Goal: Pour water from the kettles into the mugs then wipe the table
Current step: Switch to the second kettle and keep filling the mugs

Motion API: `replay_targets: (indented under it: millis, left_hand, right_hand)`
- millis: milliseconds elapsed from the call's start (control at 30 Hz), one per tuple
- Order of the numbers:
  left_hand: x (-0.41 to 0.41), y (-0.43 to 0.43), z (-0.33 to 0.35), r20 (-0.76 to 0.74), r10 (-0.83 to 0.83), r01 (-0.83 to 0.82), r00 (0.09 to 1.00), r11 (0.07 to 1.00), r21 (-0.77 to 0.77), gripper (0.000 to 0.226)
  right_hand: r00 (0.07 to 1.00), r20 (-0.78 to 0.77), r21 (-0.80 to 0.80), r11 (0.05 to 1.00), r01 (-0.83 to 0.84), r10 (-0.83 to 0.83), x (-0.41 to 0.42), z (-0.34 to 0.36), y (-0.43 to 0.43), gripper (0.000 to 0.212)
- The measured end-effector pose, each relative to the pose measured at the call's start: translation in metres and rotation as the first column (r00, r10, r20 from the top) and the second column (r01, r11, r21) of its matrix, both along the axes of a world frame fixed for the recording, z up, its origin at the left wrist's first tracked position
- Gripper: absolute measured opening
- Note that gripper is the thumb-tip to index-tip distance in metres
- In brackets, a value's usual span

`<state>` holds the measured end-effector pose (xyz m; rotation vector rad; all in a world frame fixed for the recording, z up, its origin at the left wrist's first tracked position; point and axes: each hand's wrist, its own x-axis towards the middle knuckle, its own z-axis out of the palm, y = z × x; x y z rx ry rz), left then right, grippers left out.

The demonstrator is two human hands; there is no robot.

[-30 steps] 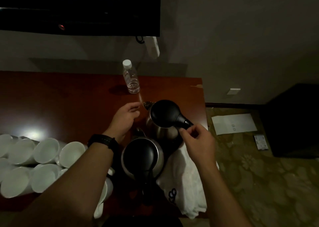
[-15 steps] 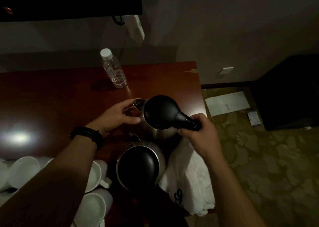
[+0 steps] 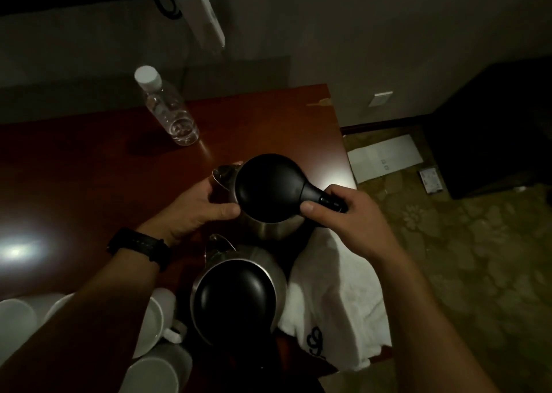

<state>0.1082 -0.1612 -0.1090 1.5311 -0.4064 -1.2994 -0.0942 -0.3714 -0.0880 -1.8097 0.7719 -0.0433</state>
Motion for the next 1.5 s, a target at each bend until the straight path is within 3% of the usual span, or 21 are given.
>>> replay_targets:
  millis: [133, 233, 367, 533, 700, 1000, 1200, 1367, 1500]
  left_hand:
    - [-0.008, -0.005, 0.005, 0.063, 0.038, -0.039, 0.997, 0.999, 0.026, 0.095]
    - [-0.014, -0.005, 0.007, 0.021, 0.064, -0.064, 0.998, 0.998, -0.004, 0.091]
    - [-0.017, -0.003, 0.0, -0.026, 0.063, -0.063, 0.998, 0.998, -0.03, 0.111]
    - [-0.019, -0.008, 0.002, 0.008, -0.005, 0.005, 1.0, 1.0, -0.028, 0.075]
    - [-0.021, -0.013, 0.008, 0.018, 0.003, -0.002, 1.0, 0.998, -0.06, 0.101]
    - [-0.02, -0.011, 0.006, -0.029, 0.045, -0.046, 0.999, 0.998, -0.03, 0.105]
    - [-0.019, -0.013, 0.011, -0.045, 0.024, -0.026, 0.999, 0.999, -0.039, 0.1]
    - [-0.017, -0.009, 0.018, -0.021, 0.031, -0.033, 0.999, 0.996, -0.084, 0.079]
    - [-0.014, -0.003, 0.034, 0.038, 0.06, -0.056, 0.997, 0.992, -0.113, 0.094]
  right_hand:
    - [1.0, 0.013, 0.011, 1.0, 0.017, -0.017, 0.007, 0.0, 0.0, 0.079]
    - [0.997, 0.028, 0.006, 0.997, 0.076, -0.076, 0.009, -0.003, 0.003, 0.076]
    - [0.992, 0.038, 0.005, 0.992, 0.123, -0.123, 0.012, -0.009, 0.005, 0.077]
    - [0.98, 0.087, -0.007, 0.983, 0.183, -0.181, 0.014, -0.012, 0.012, 0.07]
    - [0.982, 0.093, -0.005, 0.986, 0.168, -0.167, 0.013, -0.013, 0.011, 0.077]
    - [0.997, 0.047, -0.028, 0.998, 0.065, -0.063, 0.014, -0.014, 0.005, 0.069]
    - [0.974, 0.138, -0.095, 0.976, 0.194, -0.18, 0.017, -0.014, 0.021, 0.075]
    - [0.955, 0.205, -0.109, 0.965, 0.239, -0.213, 0.017, -0.005, 0.03, 0.073]
    - [0.945, 0.236, -0.075, 0.966, 0.249, -0.226, 0.018, 0.018, 0.039, 0.072]
